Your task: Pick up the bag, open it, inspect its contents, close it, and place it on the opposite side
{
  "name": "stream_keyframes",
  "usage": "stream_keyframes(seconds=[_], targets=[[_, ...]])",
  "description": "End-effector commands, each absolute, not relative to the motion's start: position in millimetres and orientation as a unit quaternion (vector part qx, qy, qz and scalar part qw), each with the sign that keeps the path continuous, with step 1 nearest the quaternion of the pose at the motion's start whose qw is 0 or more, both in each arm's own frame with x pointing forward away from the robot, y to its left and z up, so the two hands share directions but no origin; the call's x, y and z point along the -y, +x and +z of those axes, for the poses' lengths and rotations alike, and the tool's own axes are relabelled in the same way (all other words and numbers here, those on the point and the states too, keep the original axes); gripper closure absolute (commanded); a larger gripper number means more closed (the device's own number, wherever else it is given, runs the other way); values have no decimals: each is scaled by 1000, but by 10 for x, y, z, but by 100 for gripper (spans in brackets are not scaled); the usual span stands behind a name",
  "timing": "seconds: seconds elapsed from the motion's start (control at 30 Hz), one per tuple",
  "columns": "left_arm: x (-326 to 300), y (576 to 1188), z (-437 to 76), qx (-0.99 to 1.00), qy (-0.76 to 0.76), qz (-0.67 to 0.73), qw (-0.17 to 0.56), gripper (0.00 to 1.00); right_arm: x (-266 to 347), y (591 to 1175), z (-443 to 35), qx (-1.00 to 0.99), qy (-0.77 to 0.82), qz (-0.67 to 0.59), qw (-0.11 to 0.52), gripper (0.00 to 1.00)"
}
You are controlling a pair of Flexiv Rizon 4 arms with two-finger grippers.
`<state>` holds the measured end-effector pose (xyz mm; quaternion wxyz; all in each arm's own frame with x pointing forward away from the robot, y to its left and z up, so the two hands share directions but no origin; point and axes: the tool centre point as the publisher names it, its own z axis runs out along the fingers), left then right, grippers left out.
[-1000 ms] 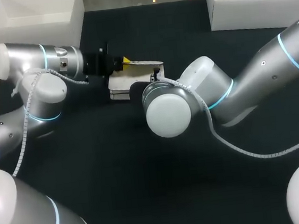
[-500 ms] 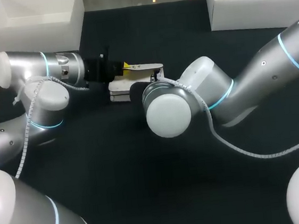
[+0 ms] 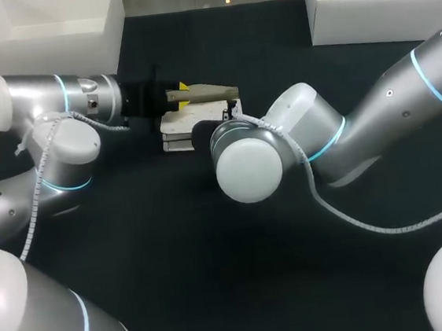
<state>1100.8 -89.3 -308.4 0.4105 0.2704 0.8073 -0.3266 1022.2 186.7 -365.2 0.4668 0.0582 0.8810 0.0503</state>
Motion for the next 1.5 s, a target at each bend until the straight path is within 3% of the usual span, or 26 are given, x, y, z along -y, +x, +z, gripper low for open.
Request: stream_keyframes(seconds=[0.03,0.47,0.77,1.5], targets=[[902,11046,-3105,-809,266,-329,408,74,-1844,10212,-3694,-847,46,77,523,100],[867,11082,-2971,-805,248,-355,407,68,-1844,10212,-3694,-847,46,77,523,100],[862,11194,-2959,-832,219,-365,355,65,-1844,10212,-3694,-847,46,77,523,100],[898,11290,-2970,-867,195,-381,257,70,-1844,10212,-3694,-847,46,77,523,100]])
